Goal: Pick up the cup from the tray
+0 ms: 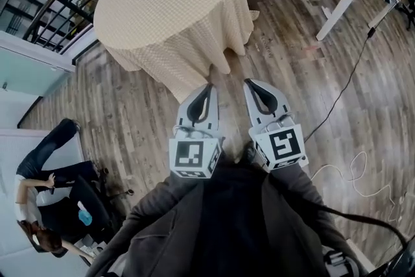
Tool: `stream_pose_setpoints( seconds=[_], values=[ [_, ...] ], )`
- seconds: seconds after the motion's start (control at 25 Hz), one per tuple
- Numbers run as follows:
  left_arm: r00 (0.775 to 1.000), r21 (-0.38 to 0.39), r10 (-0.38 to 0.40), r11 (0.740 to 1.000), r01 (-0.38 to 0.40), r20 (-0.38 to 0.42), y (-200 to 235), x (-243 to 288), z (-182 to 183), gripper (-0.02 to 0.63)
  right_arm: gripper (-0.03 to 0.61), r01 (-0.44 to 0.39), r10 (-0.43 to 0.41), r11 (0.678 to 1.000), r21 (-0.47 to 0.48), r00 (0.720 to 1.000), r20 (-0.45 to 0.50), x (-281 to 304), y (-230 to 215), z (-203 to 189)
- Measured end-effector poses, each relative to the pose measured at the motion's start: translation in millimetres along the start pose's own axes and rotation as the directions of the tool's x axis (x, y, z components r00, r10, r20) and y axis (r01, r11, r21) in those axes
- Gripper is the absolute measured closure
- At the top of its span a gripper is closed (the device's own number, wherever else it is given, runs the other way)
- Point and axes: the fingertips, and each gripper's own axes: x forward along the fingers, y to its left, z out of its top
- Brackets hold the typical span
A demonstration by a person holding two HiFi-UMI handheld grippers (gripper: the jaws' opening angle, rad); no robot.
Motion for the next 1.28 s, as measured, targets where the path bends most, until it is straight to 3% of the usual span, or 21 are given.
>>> stream_pose_setpoints(
  seconds=[0.16,0.44,0.88,1.28],
  values=[
    [0.999,0.011,-0.011,1.0,0.011,-0.04,-10.2,7.4,-8.8,0.611,0.571,0.014,-0.011,0.998,0.067,0.999,-0.045,-5.7,-13.0,-18.8],
    [0.999,-0.029,-0.033,0.999,0.032,-0.038,10.5,38.1,-19.0,0.611,0.571,0.026,-0.02,0.997,0.073,0.996,-0.087,23.5,-23.5,-32.6],
    [0.998,-0.088,-0.042,0.995,0.046,0.044,111.4,123.7,-1.1,0.611,0.571,-0.021,0.025,0.999,0.033,0.993,-0.112,157.1,-33.9,-23.6],
    [0.997,-0.121,0.001,0.993,0.008,0.074,200.8,156.9,13.7,0.611,0.571,-0.082,0.082,0.997,0.0,0.991,-0.104,254.7,-16.4,-4.4]
  ],
)
